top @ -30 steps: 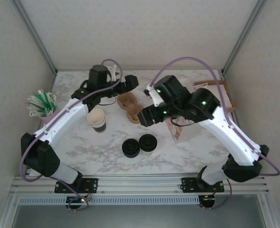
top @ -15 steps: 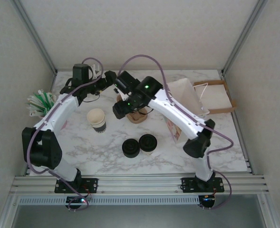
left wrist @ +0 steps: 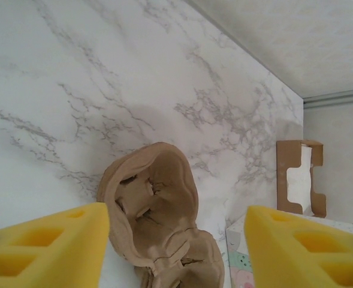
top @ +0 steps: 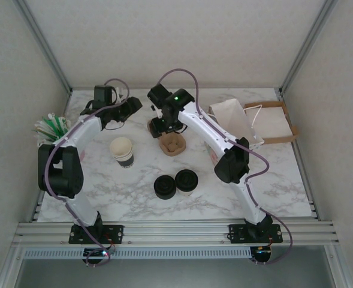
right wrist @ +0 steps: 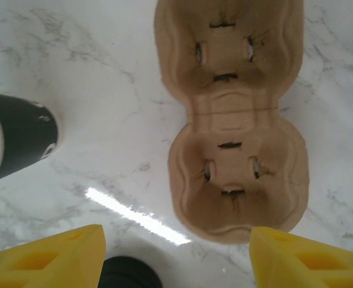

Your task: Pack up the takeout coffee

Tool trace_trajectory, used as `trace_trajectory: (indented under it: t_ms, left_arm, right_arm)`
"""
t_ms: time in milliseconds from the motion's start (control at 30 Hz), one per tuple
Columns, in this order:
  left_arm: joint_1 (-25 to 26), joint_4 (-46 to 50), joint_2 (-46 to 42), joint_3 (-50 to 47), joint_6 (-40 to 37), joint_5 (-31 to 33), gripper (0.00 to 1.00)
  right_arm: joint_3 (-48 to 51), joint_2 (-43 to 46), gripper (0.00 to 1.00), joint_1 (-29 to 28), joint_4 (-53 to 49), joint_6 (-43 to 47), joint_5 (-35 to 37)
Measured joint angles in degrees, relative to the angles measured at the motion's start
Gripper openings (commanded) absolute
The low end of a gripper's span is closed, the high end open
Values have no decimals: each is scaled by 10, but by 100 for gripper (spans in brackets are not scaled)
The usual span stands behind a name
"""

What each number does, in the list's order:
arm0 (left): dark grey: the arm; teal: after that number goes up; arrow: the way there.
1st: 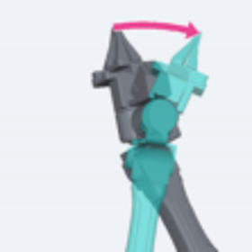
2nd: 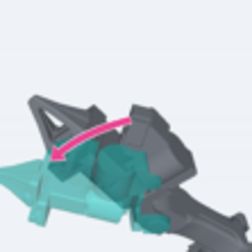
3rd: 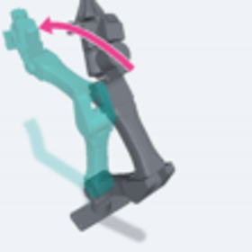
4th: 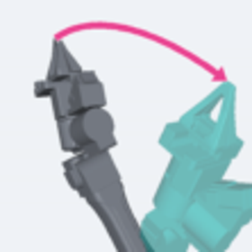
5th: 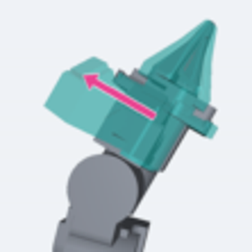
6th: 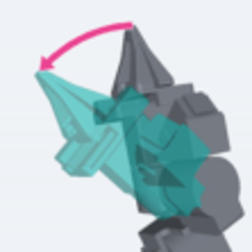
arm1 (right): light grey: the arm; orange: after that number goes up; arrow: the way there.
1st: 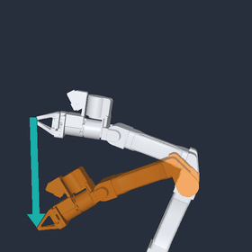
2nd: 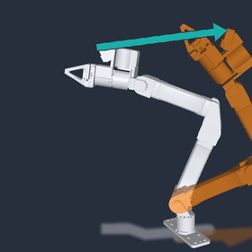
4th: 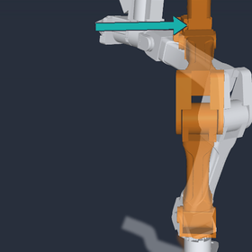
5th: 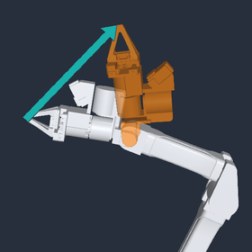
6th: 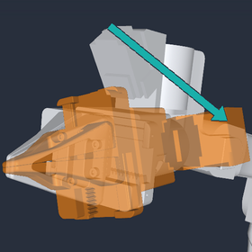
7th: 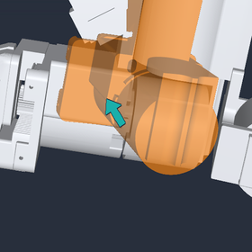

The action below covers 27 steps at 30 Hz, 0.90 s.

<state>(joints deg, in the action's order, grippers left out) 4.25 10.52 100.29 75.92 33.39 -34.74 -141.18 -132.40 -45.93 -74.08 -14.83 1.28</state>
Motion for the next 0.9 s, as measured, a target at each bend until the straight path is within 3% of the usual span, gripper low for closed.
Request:
trace_trajectory:
  t_ms: [433,900]
  left_arm:
    - [-4,-5,2,-49,-7,0,51]
    - [-4,-16,-15,-81,-7,0,52]
  right_arm:
    - [-52,-94,50,18,9,30,5]
    - [-57,-134,49,27,27,53,6]
